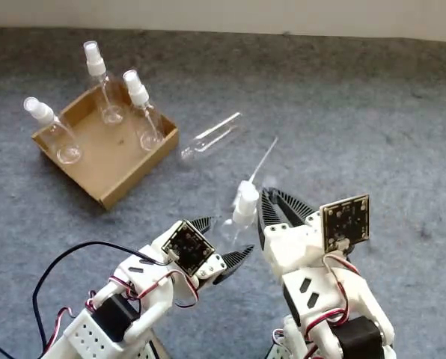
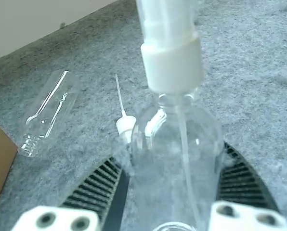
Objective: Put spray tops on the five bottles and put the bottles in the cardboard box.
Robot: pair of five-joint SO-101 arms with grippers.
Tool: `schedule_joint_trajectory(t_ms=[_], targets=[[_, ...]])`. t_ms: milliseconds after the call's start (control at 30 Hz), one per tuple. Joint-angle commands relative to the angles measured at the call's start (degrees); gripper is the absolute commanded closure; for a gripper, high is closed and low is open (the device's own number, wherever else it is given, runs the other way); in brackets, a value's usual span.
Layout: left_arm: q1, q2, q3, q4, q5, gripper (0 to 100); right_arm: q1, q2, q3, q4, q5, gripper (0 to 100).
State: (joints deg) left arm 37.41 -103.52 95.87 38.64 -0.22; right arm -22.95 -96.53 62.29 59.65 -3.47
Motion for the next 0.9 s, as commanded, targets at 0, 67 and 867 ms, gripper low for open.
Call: schedule_joint_trajectory(t_ms=[0, 67, 867], targets=[[-0.13, -0.84, 0.57, -1.41, 0.62, 84, -0.48, -0.04, -3.56, 0.22, 0.26, 98.4], [-0.22, -0.84, 0.48, -1.41, 0.62, 84, -0.48, -0.04, -3.65, 0.22, 0.26, 98.4], [-7.96, -0.92, -0.13, -3.87, 0.62, 84, -15.25, -8.92, -8.31, 6.64, 0.53, 98.4]])
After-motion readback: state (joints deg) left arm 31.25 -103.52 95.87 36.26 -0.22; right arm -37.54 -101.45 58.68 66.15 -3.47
